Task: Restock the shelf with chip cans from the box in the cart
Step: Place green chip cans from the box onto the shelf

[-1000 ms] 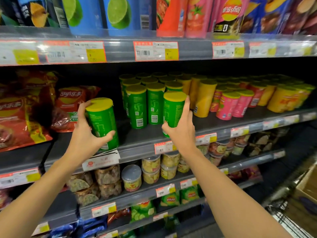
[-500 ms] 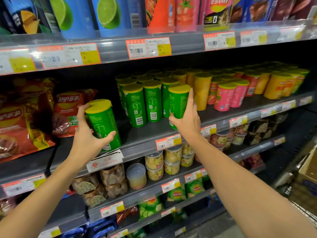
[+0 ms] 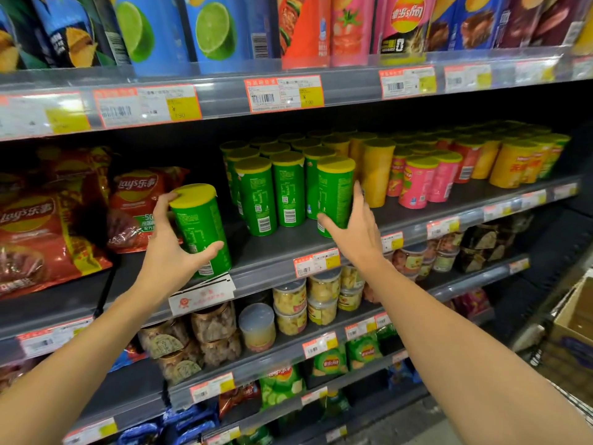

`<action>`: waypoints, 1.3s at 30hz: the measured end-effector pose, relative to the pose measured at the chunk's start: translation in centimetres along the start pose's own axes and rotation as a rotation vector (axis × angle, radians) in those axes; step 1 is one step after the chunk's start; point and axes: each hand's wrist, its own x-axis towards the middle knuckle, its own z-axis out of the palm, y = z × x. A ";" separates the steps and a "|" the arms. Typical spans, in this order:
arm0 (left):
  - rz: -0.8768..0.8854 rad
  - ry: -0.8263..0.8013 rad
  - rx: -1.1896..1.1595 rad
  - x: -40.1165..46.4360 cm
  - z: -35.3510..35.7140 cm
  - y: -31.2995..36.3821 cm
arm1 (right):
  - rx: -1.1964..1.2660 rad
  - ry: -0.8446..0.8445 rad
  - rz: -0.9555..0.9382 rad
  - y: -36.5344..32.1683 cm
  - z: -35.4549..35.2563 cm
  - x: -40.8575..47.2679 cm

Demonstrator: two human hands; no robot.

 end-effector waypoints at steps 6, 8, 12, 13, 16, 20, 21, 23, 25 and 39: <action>-0.013 -0.001 0.029 0.1 -0.1 -0.2 | -0.315 0.021 -0.128 5.7 0.5 -2.8; -0.006 -0.012 0.029 0.1 -0.3 -0.1 | -0.344 0.070 -0.196 7.0 0.8 -3.1; -0.029 -0.006 0.022 0.2 -0.3 0.2 | -0.375 0.122 -0.241 7.4 1.4 -3.0; -0.028 -0.008 0.025 0.3 -0.2 0.3 | -0.379 0.138 -0.242 7.4 1.6 -3.0; -0.024 -0.036 0.029 0.5 0.3 0.3 | -0.396 0.180 -0.272 7.4 1.8 -2.8; -0.020 -0.071 0.025 1.1 1.5 0.6 | -0.417 0.184 -0.295 7.6 1.7 -2.6; -0.022 -0.087 0.022 1.3 2.1 0.9 | -0.421 0.183 -0.296 7.7 1.7 -2.6; -0.027 -0.114 0.038 1.7 3.3 1.4 | -0.426 0.171 -0.295 7.7 1.7 -2.5; -0.024 -0.131 0.067 2.2 4.5 1.9 | -0.431 0.163 -0.301 7.8 1.6 -2.4; 0.065 -0.161 0.088 4.7 12.4 5.1 | -0.499 0.137 -0.309 7.5 1.4 -2.2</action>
